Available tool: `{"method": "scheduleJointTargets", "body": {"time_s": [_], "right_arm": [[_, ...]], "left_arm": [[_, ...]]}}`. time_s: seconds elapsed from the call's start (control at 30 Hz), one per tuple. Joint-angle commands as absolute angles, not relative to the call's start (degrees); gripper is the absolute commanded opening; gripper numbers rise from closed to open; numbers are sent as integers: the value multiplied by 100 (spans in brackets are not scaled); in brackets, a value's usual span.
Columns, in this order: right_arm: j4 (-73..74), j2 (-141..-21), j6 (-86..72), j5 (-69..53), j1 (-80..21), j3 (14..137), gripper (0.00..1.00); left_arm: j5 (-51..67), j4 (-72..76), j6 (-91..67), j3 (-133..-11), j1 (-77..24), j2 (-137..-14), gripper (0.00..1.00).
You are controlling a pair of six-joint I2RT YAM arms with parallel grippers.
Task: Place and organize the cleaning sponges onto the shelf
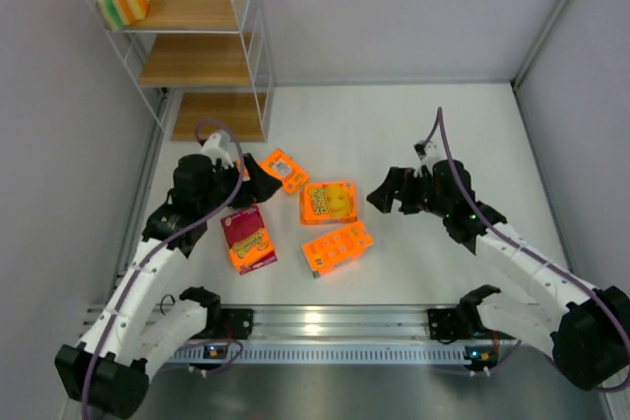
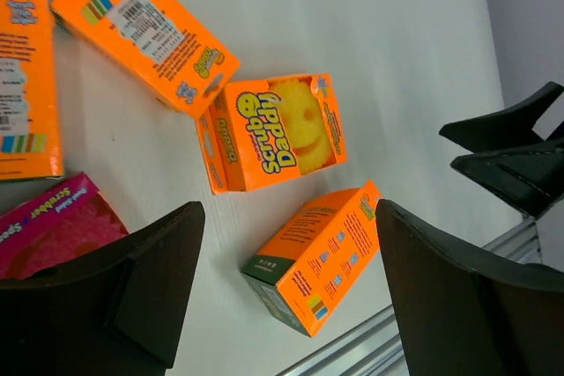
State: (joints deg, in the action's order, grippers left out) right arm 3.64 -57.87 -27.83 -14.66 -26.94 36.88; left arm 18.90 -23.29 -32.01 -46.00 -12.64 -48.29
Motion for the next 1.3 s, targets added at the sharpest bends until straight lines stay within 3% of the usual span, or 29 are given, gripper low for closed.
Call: {"method": "scheduleJointTargets", "body": {"time_s": [0.0, 0.03, 0.17, 0.43, 0.53, 0.73, 0.87, 1.13, 1.23, 1.27], "right_arm": [[589, -5625, -3286, -1352, -2786, 3367, 100], [545, -5669, -3374, -1710, -2786, 3192, 100], [71, -5871, -3656, -2450, -2821, 2813, 99], [-640, -6336, -3384, -2900, -2971, 2602, 91], [-879, -6784, -3419, -2971, -3006, 2741, 77], [-896, -6987, -3428, -2663, -3059, 2839, 67], [-931, -6952, -3445, -2707, -3067, 2865, 51], [-791, -6812, -3533, -2612, -3287, 2971, 52], [-738, -6838, -3568, -2619, -3331, 2953, 31], [-738, -6847, -3577, -2637, -3366, 2962, 13]], "left_arm": [[363, -2443, -3655, -4588, -2361, -5000, 84], [125, -2435, -3848, -4579, -2956, -5262, 84], [-466, -2470, -4042, -4501, -3830, -5677, 82], [-422, -2470, -4350, -4140, -3929, -5467, 81], [-308, -2470, -4412, -3982, -3929, -5502, 82], [-167, -2470, -4447, -3788, -3929, -5511, 82], [-246, -2470, -4438, -3744, -3929, -5379, 83], [-211, -2470, -4447, -3560, -3929, -5142, 84], [-237, -2470, -4404, -3568, -3929, -5054, 85], [-220, -2470, -4377, -3577, -3929, -5054, 85]]}}
